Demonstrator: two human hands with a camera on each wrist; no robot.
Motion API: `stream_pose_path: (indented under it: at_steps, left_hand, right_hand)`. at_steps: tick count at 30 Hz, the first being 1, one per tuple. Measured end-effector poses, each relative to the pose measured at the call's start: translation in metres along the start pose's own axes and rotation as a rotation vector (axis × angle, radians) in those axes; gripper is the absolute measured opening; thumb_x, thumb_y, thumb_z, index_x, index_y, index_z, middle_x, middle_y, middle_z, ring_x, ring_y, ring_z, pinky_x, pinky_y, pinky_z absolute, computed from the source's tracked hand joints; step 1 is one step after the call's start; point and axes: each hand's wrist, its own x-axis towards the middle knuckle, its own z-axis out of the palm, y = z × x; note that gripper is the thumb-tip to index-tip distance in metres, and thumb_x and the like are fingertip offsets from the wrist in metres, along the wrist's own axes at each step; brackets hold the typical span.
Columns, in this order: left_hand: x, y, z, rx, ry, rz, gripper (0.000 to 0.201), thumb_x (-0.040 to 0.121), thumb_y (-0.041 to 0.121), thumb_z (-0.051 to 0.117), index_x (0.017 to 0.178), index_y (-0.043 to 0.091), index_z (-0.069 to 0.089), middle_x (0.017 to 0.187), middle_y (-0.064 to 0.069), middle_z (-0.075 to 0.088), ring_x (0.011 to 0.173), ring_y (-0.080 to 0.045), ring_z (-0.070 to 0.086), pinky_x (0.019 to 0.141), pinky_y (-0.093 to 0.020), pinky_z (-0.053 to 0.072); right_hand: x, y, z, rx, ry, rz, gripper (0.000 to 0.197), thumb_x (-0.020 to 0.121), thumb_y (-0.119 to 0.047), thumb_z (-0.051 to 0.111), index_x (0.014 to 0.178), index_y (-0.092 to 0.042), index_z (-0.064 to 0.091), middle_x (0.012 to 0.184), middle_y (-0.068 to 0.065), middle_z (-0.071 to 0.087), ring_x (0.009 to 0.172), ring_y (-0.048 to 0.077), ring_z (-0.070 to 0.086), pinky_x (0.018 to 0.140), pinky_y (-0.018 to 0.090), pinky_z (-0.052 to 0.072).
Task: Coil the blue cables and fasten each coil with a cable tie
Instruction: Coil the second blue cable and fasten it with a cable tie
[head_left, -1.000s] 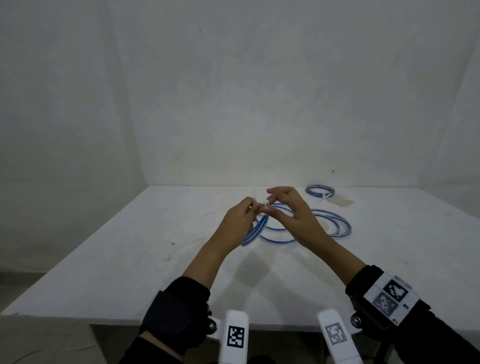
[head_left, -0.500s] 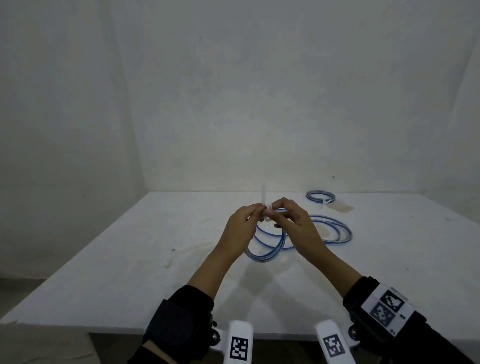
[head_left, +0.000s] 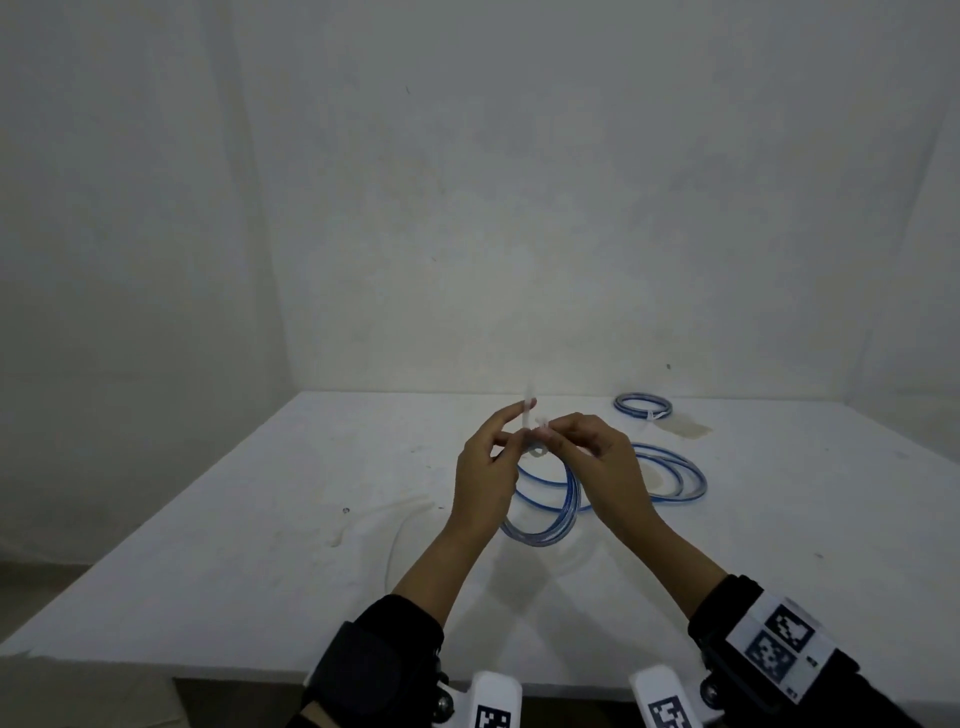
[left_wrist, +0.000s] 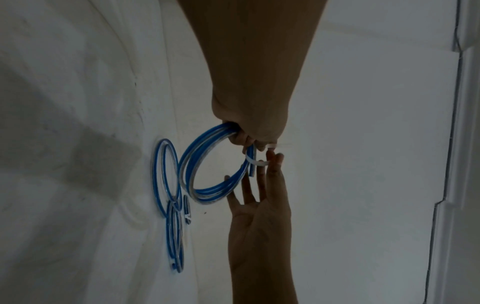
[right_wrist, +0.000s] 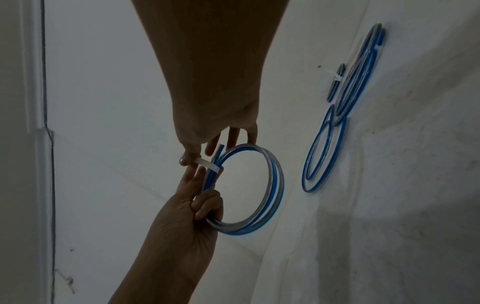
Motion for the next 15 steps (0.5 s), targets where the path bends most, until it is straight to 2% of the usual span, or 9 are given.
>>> stream_pose_path:
  at_steps: [3,6,7,8,9,10,12,15]
  left_hand:
    - [-0.002,-0.003,0.002,-0.021,0.007,-0.025,0.027,0.095,0.022,0.053,0.119,0.033,0.061,0.094,0.001,0.064,0.054,-0.006,0.044,0.084,-0.058,0.046]
    - [-0.001,-0.007,0.001,-0.018,0.008,-0.025,0.028,0.095,0.020,0.053,0.120,0.031,0.062,0.099,-0.004,0.066,0.055,-0.007,0.043,0.081,-0.056,0.048]
    - [0.000,-0.008,0.001,-0.017,0.012,-0.022,0.028,0.096,0.020,0.053,0.120,0.030,0.062,0.099,-0.004,0.065,0.056,-0.007,0.044,0.075,-0.051,0.051]
    - [0.001,-0.010,0.001,-0.024,0.019,-0.019,0.027,0.096,0.019,0.052,0.119,0.028,0.062,0.097,-0.004,0.064,0.055,-0.008,0.044,0.063,-0.042,0.052]
    - [0.002,-0.011,0.002,-0.035,0.025,-0.016,0.026,0.096,0.019,0.052,0.118,0.027,0.062,0.094,-0.003,0.063,0.054,-0.009,0.044,0.049,-0.028,0.049]
    - [0.002,-0.012,0.003,-0.044,0.028,-0.018,0.025,0.096,0.018,0.052,0.117,0.025,0.061,0.091,-0.003,0.062,0.054,-0.010,0.044,0.043,-0.017,0.041]
    - [0.002,-0.014,0.005,-0.048,0.026,-0.034,0.023,0.095,0.020,0.053,0.116,0.024,0.060,0.088,-0.002,0.062,0.053,-0.011,0.046,0.041,-0.011,0.035]
    - [0.001,-0.016,0.009,-0.031,0.004,-0.025,0.019,0.096,0.024,0.052,0.113,0.025,0.059,0.092,0.000,0.064,0.064,-0.011,0.052,0.045,-0.010,0.039]
  right_hand:
    - [-0.003,-0.007,-0.001,-0.012,0.103,-0.056,0.014,0.085,-0.019,0.072,0.096,-0.011,0.077,0.084,-0.002,0.076,0.078,0.004,0.070,0.069,0.009,0.050]
    - [-0.003,-0.013,-0.003,-0.032,0.116,-0.055,0.017,0.083,-0.017,0.074,0.098,-0.011,0.077,0.085,-0.001,0.076,0.076,-0.001,0.070,0.068,0.006,0.049]
    - [-0.003,-0.013,-0.003,-0.029,0.121,-0.052,0.018,0.082,-0.017,0.075,0.099,-0.011,0.077,0.085,-0.002,0.076,0.076,-0.002,0.070,0.068,0.006,0.050]
    - [-0.004,-0.013,-0.002,-0.012,0.132,-0.048,0.020,0.081,-0.016,0.076,0.100,-0.011,0.077,0.086,-0.004,0.076,0.077,-0.002,0.071,0.069,0.006,0.050]
    - [-0.004,-0.012,-0.002,0.010,0.149,-0.048,0.021,0.081,-0.015,0.077,0.102,-0.011,0.077,0.088,-0.005,0.076,0.080,-0.001,0.071,0.071,0.008,0.051]
    - [-0.004,-0.012,-0.002,0.017,0.163,-0.058,0.022,0.081,-0.015,0.077,0.103,-0.012,0.077,0.091,-0.006,0.076,0.083,0.000,0.071,0.074,0.009,0.052]
    - [-0.005,-0.012,0.000,-0.015,0.181,-0.102,0.019,0.083,-0.018,0.076,0.102,-0.015,0.076,0.094,-0.009,0.076,0.088,0.002,0.071,0.078,0.012,0.053]
    - [-0.006,-0.015,0.003,0.022,0.192,-0.126,0.015,0.084,-0.018,0.073,0.099,-0.021,0.073,0.091,-0.011,0.074,0.085,0.005,0.071,0.074,0.013,0.054]
